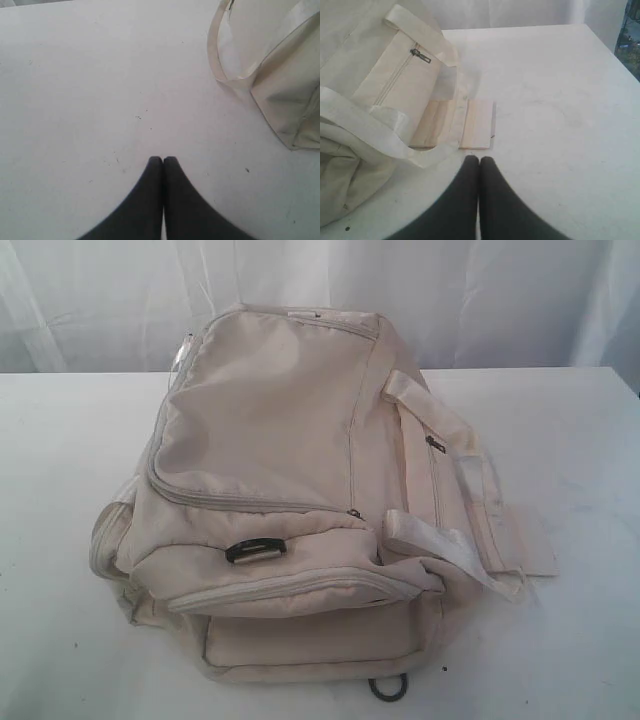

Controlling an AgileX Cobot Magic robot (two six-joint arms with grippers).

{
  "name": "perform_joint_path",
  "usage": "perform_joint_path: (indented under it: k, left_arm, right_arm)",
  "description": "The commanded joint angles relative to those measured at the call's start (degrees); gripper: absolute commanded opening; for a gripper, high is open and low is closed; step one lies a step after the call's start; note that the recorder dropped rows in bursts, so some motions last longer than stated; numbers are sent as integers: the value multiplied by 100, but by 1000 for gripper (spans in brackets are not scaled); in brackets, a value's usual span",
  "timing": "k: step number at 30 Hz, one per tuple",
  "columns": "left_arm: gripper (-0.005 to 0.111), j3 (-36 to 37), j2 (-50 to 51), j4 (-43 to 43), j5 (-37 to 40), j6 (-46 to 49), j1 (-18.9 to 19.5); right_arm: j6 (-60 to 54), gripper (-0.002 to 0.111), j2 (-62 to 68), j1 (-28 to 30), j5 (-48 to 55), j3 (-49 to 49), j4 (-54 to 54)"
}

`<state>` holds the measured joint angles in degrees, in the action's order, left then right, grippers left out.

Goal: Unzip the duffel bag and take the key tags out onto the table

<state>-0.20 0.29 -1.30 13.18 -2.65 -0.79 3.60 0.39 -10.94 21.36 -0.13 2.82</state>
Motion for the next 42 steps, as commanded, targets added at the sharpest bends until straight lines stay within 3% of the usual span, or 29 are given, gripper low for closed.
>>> perform_joint_path:
  k: [1, 18, 28, 36, 42]
  left_arm:
    - [0, 20, -29, 35, -25, -7, -49]
    - [0, 20, -29, 35, -25, -7, -49]
    - [0, 20, -29, 35, -25, -7, -49]
    - [0, 20, -29, 35, -42, 15, -49]
    - [0, 20, -29, -182, -857, 265, -49]
  right_arm:
    - [12, 0, -39, 11, -34, 13, -4]
    - [12, 0, -39, 11, -151, 13, -4]
    - [12, 0, -39, 11, -2901, 13, -4]
    - [52, 0, -39, 11, -3296, 13, 6]
    - [329, 0, -39, 11, -3190, 13, 17]
